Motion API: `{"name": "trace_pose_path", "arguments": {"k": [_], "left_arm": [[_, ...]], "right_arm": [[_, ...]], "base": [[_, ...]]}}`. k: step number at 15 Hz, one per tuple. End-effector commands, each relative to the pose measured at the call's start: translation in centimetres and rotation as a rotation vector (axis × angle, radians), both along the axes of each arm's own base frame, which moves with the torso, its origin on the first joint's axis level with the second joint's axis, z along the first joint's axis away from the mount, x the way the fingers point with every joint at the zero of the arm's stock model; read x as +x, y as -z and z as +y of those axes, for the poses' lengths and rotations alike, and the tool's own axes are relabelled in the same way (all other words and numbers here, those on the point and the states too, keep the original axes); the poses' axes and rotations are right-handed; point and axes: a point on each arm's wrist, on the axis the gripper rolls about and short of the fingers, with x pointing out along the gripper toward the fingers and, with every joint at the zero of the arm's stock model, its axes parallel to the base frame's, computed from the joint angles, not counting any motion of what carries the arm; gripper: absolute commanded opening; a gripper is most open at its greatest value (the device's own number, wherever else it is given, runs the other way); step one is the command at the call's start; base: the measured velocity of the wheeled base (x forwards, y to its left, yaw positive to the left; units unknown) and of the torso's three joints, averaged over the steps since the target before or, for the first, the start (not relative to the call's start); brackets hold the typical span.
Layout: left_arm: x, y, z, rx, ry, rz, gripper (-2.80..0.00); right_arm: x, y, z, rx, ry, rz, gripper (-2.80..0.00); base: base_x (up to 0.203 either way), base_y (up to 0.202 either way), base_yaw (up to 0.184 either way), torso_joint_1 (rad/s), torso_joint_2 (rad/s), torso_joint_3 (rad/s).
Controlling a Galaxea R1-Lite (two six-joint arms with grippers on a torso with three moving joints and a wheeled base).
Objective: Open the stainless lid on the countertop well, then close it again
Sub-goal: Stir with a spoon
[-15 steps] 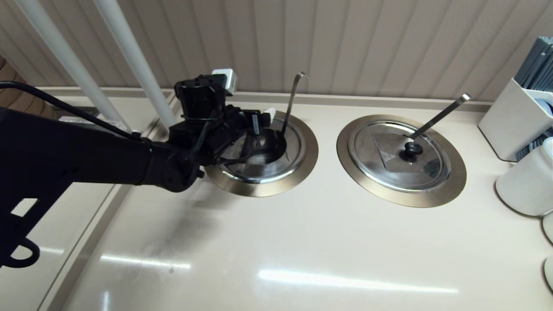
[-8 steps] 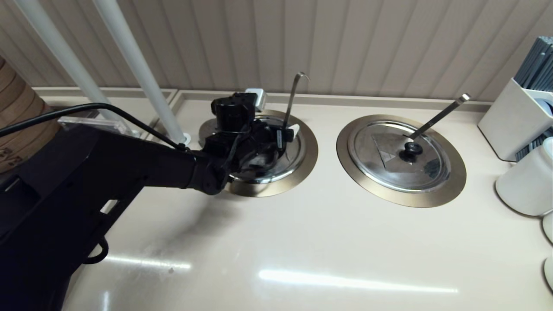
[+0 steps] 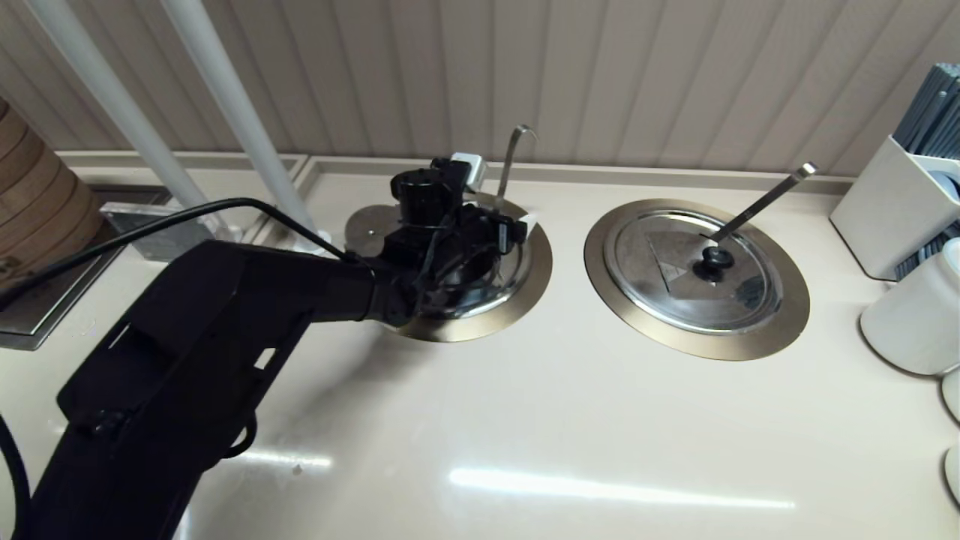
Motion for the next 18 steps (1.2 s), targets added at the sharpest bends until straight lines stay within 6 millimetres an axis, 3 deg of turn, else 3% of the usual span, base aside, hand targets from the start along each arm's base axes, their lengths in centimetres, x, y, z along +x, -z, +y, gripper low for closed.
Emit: {"name": "trace_pose_path", "arguments": {"k": [1, 5, 12, 13, 18], "left_arm": [[1.4, 2.4, -0.9, 0.015, 0.005, 0.019, 0.0], [2.3, 4.5, -0.9, 0.03, -0.003, 0.038, 0.0], [2.3, 2.8, -0.4, -0.024, -0.011, -0.052, 0.0], [2.3, 2.7, -0.3, -0.03, -0.015, -0.066, -2.8], [2.1, 0.8, 0.4, -0.067, -0.032, -0.129, -2.8]], "right_arm": [[0.0, 0.1, 0.0, 0.0, -0.001, 0.004, -2.8], [0.0, 0.1, 0.0, 0.0, 0.001, 0.004, -2.8], [0.0, 0.1, 0.0, 0.0, 0.001, 0.004, -2.8], [0.0, 0.1, 0.0, 0.0, 0.001, 0.004, -2.8], [0.0, 0.1, 0.0, 0.0, 0.001, 0.004, -2.8]], "base": [[0.0, 0.0, 0.0, 0.0, 0.0, 0.0], [0.0, 0.0, 0.0, 0.0, 0.0, 0.0], [0.0, 0.0, 0.0, 0.0, 0.0, 0.0], [0.0, 0.0, 0.0, 0.0, 0.0, 0.0], [0.0, 0.0, 0.0, 0.0, 0.0, 0.0]]}}
